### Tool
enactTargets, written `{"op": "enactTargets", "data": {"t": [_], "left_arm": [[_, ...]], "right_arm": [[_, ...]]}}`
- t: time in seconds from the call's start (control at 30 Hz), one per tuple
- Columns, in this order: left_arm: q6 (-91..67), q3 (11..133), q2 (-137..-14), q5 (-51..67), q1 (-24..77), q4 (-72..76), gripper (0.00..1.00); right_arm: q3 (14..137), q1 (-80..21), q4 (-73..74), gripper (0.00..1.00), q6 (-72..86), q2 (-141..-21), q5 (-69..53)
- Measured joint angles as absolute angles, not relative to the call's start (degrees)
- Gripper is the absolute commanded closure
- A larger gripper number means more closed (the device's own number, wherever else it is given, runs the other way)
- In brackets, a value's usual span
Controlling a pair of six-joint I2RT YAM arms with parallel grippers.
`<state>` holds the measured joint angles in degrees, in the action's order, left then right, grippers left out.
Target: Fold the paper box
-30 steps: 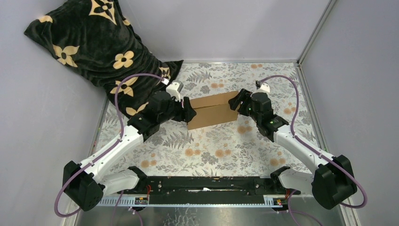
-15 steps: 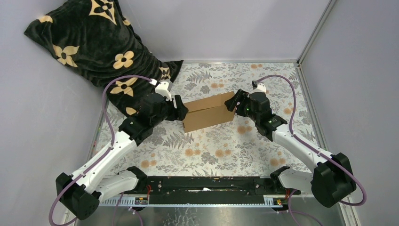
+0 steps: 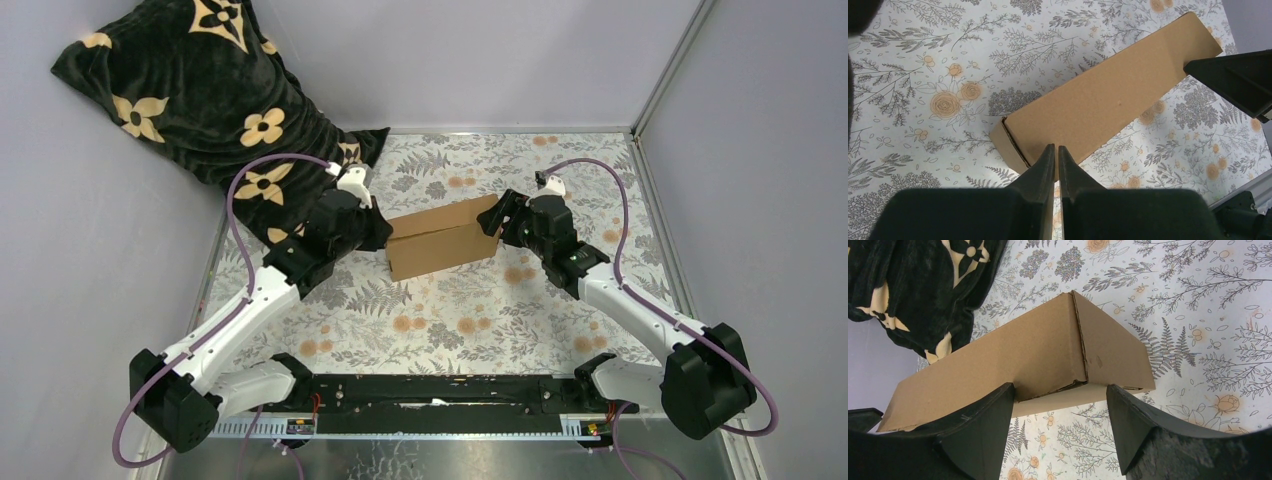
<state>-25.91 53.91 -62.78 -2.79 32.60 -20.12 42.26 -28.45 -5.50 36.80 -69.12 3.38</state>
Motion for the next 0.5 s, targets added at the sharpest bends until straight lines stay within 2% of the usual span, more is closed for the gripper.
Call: {"op": "enactTargets", "data": {"t": [0.23,0.5], "left_arm": [[-26.68,53.69,-62.70,-1.43,32.60,-19.27,0.93],[-31.55,45.43,-60.69,0.58,32.53,-10.41,0.99]], "right_arm": [[42.17,-28.45,-5.89,0.27,36.80,-69.28,3.31],[41.69,-28.45,-7.40,0.27,36.82,-69.63,3.11]]}}
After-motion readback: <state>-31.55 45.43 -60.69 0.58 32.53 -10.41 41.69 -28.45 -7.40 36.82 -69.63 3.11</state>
